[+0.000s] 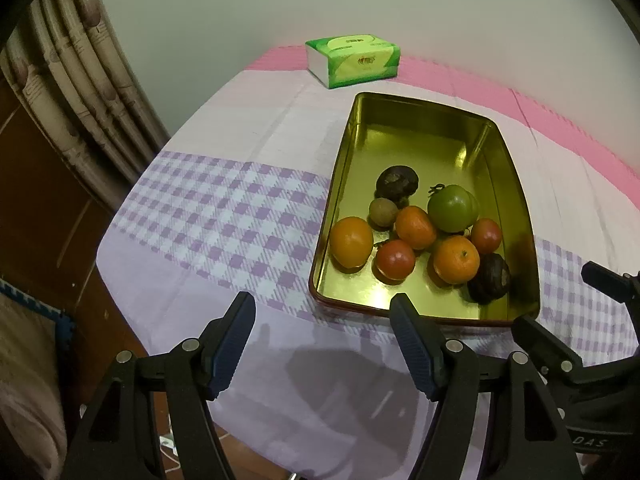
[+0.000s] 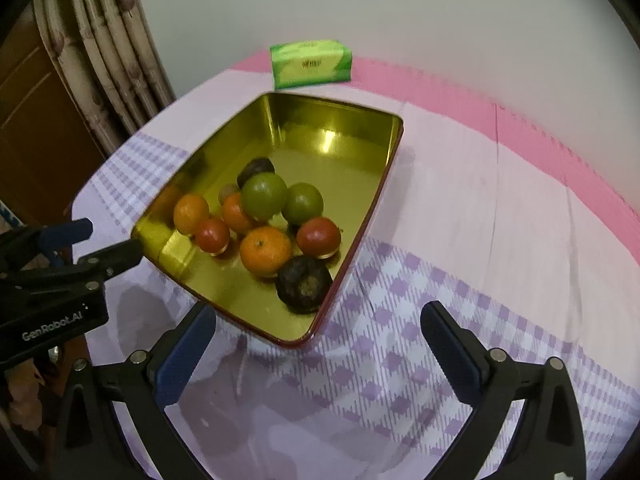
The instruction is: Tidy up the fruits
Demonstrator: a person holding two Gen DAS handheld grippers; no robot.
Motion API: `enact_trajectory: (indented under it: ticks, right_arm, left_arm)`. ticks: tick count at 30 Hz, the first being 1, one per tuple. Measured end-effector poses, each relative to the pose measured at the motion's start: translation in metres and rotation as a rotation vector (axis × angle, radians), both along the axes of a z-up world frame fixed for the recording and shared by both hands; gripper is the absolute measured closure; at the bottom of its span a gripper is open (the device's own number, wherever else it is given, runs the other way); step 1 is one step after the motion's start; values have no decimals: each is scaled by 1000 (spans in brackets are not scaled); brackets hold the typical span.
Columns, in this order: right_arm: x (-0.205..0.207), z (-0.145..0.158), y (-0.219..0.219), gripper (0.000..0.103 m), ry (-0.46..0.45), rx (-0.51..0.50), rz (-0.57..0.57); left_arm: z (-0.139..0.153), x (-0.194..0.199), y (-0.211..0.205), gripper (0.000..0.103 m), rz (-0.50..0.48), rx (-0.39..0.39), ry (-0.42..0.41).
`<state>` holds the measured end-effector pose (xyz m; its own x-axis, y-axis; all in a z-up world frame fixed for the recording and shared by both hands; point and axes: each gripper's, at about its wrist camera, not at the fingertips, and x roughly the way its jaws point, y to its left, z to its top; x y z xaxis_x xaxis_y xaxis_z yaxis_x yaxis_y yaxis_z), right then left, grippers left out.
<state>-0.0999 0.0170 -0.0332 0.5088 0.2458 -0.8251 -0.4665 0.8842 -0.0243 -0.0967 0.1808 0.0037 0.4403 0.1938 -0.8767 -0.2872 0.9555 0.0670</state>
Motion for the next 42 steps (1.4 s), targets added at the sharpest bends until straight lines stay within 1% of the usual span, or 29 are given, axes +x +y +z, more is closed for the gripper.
enact_trajectory:
  ticks: [14, 18, 25, 42]
  right_arm:
    - [-1, -9, 1, 2, 30, -5, 3]
    - [-1, -12, 3, 2, 58, 5, 8]
    - [-1, -13, 4, 1, 57, -8, 16]
    - [1, -18, 3, 1, 77, -6, 12]
  left_arm:
    - [-5, 3, -4, 33, -15, 11, 21]
    - [-6, 4, -5, 33, -16, 12, 21]
    - [-7, 4, -5, 33, -19, 13, 23]
    - [-10, 5, -6, 33, -30, 11, 30]
